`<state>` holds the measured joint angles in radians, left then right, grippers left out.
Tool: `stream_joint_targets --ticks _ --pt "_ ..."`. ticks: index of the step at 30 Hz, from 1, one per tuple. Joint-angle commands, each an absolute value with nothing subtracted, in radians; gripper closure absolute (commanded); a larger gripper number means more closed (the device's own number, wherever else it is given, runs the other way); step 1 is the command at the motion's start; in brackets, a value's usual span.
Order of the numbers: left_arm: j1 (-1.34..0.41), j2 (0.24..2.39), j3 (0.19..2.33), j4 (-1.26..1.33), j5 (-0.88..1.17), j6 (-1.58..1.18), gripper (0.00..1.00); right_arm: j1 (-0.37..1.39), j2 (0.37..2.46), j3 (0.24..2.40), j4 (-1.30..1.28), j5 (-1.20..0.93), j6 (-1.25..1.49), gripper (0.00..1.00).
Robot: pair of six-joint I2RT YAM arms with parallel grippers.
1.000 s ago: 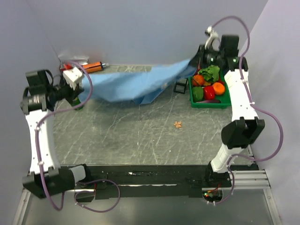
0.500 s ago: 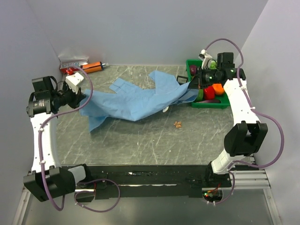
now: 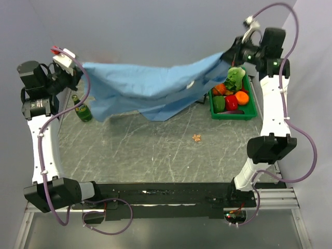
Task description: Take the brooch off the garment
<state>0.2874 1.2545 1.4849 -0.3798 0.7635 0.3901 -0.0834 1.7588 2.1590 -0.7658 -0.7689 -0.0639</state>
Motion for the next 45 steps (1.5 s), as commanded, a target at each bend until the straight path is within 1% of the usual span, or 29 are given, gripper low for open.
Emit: stream_joint_targets --ticks 1,4,7,15,18,21,25,27,32,36,41,45 --pt "0.291 1.252 1.595 -0.126 0.723 0.239 0.99 -0.112 1.818 2.348 -0.629 -0.770 0.080 1.00" --pt "0.291 1.264 1.690 -0.112 0.712 0.215 0.99 -0.115 1.801 2.370 -0.580 -0.776 0.120 1.00" --pt "0.291 1.253 1.747 -0.107 0.706 0.196 0.99 -0.117 1.731 2.320 -0.528 -0.796 0.124 1.00" --pt "0.291 1.155 1.782 -0.094 0.670 0.233 0.99 -0.124 1.444 2.143 -0.511 -0.761 0.034 1.00" --pt "0.293 1.112 1.796 -0.123 0.649 0.262 0.99 -0.129 1.352 2.088 -0.548 -0.765 0.018 1.00" --pt "0.291 1.040 1.766 -0.170 0.640 0.316 0.99 -0.129 1.249 1.996 -0.590 -0.785 0.009 1.00" --pt "0.291 0.947 1.666 -0.224 0.603 0.359 0.99 -0.135 1.087 1.855 -0.615 -0.701 -0.018 1.00" --pt "0.291 0.914 1.631 -0.250 0.574 0.365 0.99 -0.138 1.063 1.798 -0.632 -0.699 -0.009 1.00" --pt "0.293 0.914 1.514 -0.261 0.574 0.389 0.99 -0.138 1.104 1.727 -0.646 -0.741 -0.018 1.00" --pt "0.291 1.003 1.410 -0.285 0.630 0.426 0.99 -0.137 1.184 1.651 -0.617 -0.747 -0.066 1.00" --pt "0.290 1.129 1.284 -0.250 0.656 0.434 0.99 -0.132 1.383 1.620 -0.653 -0.733 -0.149 1.00" --pt "0.256 1.290 1.200 -0.203 0.664 0.422 0.99 -0.124 1.577 1.664 -0.689 -0.729 -0.150 1.00"
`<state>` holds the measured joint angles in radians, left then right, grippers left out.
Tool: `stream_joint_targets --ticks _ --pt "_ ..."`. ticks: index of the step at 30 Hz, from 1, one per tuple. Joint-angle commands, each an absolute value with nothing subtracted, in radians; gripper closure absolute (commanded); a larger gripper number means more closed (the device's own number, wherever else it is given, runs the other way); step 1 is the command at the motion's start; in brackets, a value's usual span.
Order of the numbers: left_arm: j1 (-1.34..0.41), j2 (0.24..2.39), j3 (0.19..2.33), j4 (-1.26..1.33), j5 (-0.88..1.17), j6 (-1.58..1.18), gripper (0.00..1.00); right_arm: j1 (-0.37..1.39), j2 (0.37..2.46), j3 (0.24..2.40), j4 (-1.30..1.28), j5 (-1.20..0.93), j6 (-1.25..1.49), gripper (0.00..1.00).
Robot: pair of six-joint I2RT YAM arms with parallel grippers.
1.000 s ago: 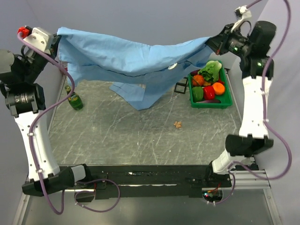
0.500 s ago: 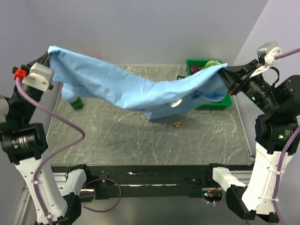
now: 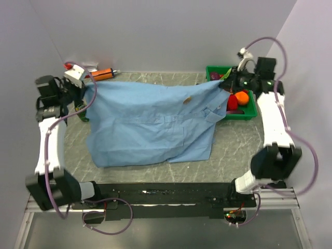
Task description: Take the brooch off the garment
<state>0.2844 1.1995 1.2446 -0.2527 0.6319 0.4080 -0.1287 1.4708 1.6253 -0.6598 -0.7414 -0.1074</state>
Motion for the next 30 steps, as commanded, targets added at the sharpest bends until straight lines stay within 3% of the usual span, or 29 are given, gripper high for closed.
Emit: stream_joint_targets --ticks 1,5,10,11,12,14,15,16,18,22,26,30 --pt "0.247 1.322 1.197 -0.198 0.661 0.420 0.99 -0.108 1.651 1.680 -0.689 -0.707 -0.143 1.00" --pt "0.200 1.494 1.203 -0.138 0.621 0.379 0.99 -0.022 1.799 1.745 -0.669 -0.622 -0.194 1.00" --pt "0.181 1.624 1.293 -0.077 0.423 0.324 0.99 0.060 1.992 1.897 -0.663 -0.520 -0.209 1.00" --pt "0.183 1.653 1.307 -0.071 0.387 0.318 0.99 0.067 2.011 1.914 -0.658 -0.490 -0.210 0.95" --pt "0.181 1.664 1.331 -0.058 0.356 0.313 0.99 0.071 2.026 1.939 -0.650 -0.441 -0.207 0.75" --pt "0.183 1.684 1.350 -0.049 0.276 0.295 0.99 0.071 2.046 1.954 -0.626 -0.399 -0.192 0.63" --pt "0.183 1.684 1.362 -0.045 0.261 0.285 0.97 0.071 2.045 1.954 -0.621 -0.373 -0.190 0.51" --pt "0.183 1.687 1.367 -0.048 0.249 0.275 0.78 0.069 2.037 1.954 -0.617 -0.370 -0.192 0.45" --pt "0.184 1.678 1.384 -0.064 0.264 0.264 0.64 0.071 2.022 1.947 -0.620 -0.380 -0.199 0.36" --pt "0.170 1.606 1.364 -0.084 0.385 0.241 0.49 0.080 1.926 1.896 -0.632 -0.489 -0.253 0.31" --pt "0.124 1.523 1.301 -0.161 0.564 0.284 0.47 0.123 1.852 1.757 -0.686 -0.581 -0.421 0.37" --pt "0.037 1.526 1.177 -0.302 0.670 0.357 0.51 0.198 1.801 1.567 -0.681 -0.525 -0.581 0.46"
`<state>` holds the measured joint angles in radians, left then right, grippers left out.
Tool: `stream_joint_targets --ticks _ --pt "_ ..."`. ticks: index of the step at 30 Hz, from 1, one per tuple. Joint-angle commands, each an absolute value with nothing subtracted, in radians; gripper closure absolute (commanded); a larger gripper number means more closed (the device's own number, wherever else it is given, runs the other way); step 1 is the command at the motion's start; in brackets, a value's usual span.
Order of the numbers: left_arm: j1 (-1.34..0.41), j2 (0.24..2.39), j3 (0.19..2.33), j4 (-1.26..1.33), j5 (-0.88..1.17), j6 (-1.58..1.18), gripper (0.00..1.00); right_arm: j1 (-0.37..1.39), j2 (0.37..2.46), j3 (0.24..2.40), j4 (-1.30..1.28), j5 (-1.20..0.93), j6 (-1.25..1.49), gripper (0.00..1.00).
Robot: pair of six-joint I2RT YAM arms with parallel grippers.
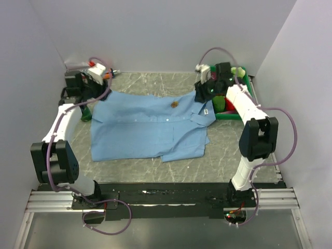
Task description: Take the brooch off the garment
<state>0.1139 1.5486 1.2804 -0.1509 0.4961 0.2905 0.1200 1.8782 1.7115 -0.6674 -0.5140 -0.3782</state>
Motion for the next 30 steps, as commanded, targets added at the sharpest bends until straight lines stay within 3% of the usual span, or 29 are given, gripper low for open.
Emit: stream_joint_targets --ticks 1,13,18,25,30 --pt "0.026 1.526 1.151 -0.317 0.664 0.368 0.53 0.207 1.799 1.536 -0.677 -0.508 -0.604 0.47" --pt "0.012 1.522 0.885 -0.426 0.485 0.563 0.65 0.275 1.822 1.257 -0.676 -0.295 -0.794 0.57" --pt "0.011 1.474 0.737 -0.425 0.373 0.811 0.67 0.287 1.761 1.140 -0.748 -0.328 -0.856 0.60" --pt "0.011 1.445 0.644 -0.480 0.356 0.850 0.67 0.311 1.666 1.033 -0.844 -0.374 -0.865 0.61" --pt "0.014 1.315 0.623 -0.717 0.419 0.922 0.67 0.308 1.547 0.953 -0.910 -0.377 -0.865 0.66"
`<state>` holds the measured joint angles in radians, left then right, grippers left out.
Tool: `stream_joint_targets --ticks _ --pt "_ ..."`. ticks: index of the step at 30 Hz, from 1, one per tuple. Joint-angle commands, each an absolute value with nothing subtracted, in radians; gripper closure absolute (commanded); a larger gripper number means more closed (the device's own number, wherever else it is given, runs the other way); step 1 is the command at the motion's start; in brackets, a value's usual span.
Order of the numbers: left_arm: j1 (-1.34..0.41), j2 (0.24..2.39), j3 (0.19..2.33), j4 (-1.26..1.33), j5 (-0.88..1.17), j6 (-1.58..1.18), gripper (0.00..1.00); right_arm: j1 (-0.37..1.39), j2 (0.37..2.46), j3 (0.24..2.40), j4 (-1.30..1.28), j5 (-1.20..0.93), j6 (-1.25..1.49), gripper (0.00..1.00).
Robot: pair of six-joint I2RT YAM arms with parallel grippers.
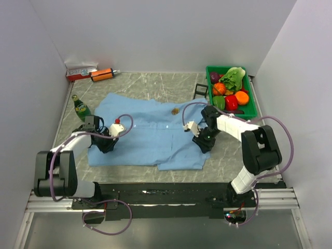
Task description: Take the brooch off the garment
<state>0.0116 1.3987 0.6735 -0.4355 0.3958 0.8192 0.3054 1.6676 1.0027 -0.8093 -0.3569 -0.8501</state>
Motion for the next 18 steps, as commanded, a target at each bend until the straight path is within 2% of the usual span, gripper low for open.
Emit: stream_joint_targets --ticks 1,4,8,10,14,18 --pt "0.012 1.252 0.621 -0.756 0.443 0.945 0.65 0.305 1.513 0.936 -0.934 -0.383 -0.906 0.66" --pt "0.014 1.119 0.649 -0.851 0.521 1.063 0.64 0.275 1.395 0.969 -0.980 -0.457 -1.006 0.66" --pt "0.012 1.086 0.736 -0.692 0.598 1.011 0.59 0.255 1.397 1.110 -0.945 -0.547 -1.002 0.64" --pt "0.011 1.205 0.808 -0.658 0.638 0.928 0.58 0.255 1.455 1.242 -0.931 -0.609 -0.939 0.63" --pt "0.009 1.449 1.099 -0.698 0.797 0.786 0.55 0.262 1.664 1.451 -0.881 -0.705 -0.790 0.59" --pt "0.005 1.545 1.175 -0.535 0.914 0.527 0.53 0.278 1.805 1.591 -0.799 -0.735 -0.697 0.58"
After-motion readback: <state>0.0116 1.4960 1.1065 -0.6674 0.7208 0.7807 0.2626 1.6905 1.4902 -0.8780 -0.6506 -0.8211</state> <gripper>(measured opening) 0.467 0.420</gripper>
